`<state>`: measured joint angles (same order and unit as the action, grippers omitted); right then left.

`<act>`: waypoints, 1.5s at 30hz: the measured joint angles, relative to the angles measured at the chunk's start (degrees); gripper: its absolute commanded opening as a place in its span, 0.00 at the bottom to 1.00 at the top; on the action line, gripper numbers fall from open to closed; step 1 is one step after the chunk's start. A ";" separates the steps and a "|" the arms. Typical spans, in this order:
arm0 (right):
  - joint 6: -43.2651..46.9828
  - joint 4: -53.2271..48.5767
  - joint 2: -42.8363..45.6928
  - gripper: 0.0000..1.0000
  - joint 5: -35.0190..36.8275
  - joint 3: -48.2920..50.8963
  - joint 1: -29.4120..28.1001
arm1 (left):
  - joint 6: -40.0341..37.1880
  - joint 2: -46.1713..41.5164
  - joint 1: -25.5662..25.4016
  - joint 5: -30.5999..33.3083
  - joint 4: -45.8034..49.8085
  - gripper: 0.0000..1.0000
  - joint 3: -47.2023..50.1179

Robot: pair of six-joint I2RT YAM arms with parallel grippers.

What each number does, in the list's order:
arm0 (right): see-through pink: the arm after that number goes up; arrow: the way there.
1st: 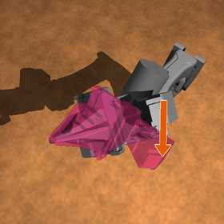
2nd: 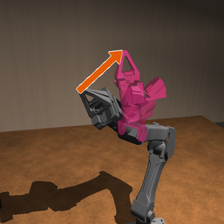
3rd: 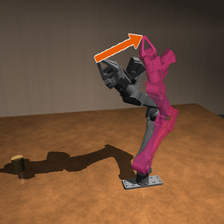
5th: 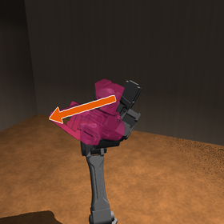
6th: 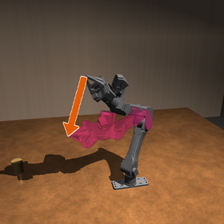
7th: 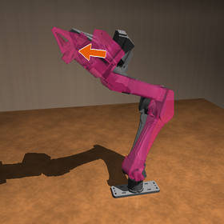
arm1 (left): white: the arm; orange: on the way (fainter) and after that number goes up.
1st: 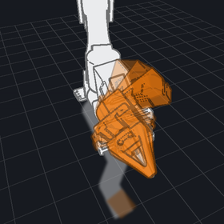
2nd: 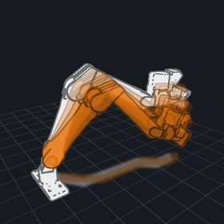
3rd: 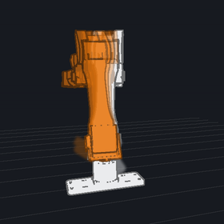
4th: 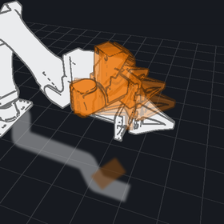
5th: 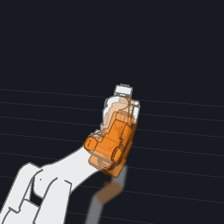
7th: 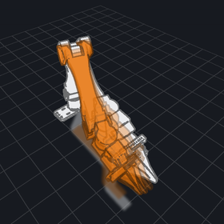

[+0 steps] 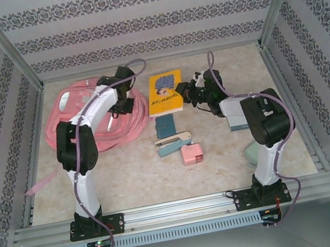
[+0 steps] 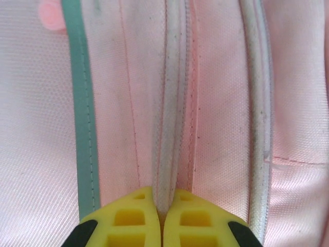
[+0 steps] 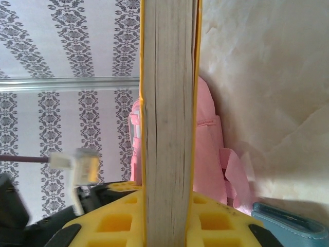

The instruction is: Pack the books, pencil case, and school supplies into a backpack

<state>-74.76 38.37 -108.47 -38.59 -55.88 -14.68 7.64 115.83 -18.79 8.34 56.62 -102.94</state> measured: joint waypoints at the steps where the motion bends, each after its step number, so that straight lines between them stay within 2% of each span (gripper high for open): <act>1: -0.07 0.00 -0.22 0.00 0.00 -0.35 -0.33 | 0.48 -1.75 1.20 -1.55 0.02 0.00 -0.59; 8: -0.98 1.03 -4.02 0.00 0.02 -5.14 -4.11 | 4.31 -12.31 11.08 -13.84 -0.07 0.00 -5.05; 15: -3.28 1.77 -9.68 0.00 0.68 -12.39 -8.24 | 7.91 -13.99 17.55 -27.54 -1.18 0.00 -5.18; 25: -6.60 2.49 -22.45 0.00 5.73 -30.08 -18.60 | 13.35 -13.97 18.91 -39.56 -4.90 0.00 -4.52; 29: -7.65 1.86 -29.00 0.00 8.85 -38.34 -21.97 | 15.04 -13.88 18.91 -41.75 -5.88 0.00 -4.52; 33: -7.37 -3.06 -35.34 0.00 12.13 -47.69 -24.87 | 15.63 -13.81 18.91 -42.66 -6.08 0.00 -4.52; 36: -6.45 -9.27 -40.37 0.11 13.57 -56.54 -26.69 | 15.63 -13.77 18.91 -42.69 -6.08 0.00 -4.52; 40: -3.91 -18.25 -44.11 0.39 14.19 -65.29 -28.13 | 15.63 -13.77 18.91 -42.69 -6.21 0.00 -4.31; 45: -0.24 -22.14 -41.64 0.42 13.94 -64.06 -28.06 | 15.58 -13.73 18.91 -42.75 -6.29 0.00 -4.04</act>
<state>-75.00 16.23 -150.10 -24.64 -119.94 -42.74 23.22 102.10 0.12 -34.41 50.33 -106.98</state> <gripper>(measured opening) 0.411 0.064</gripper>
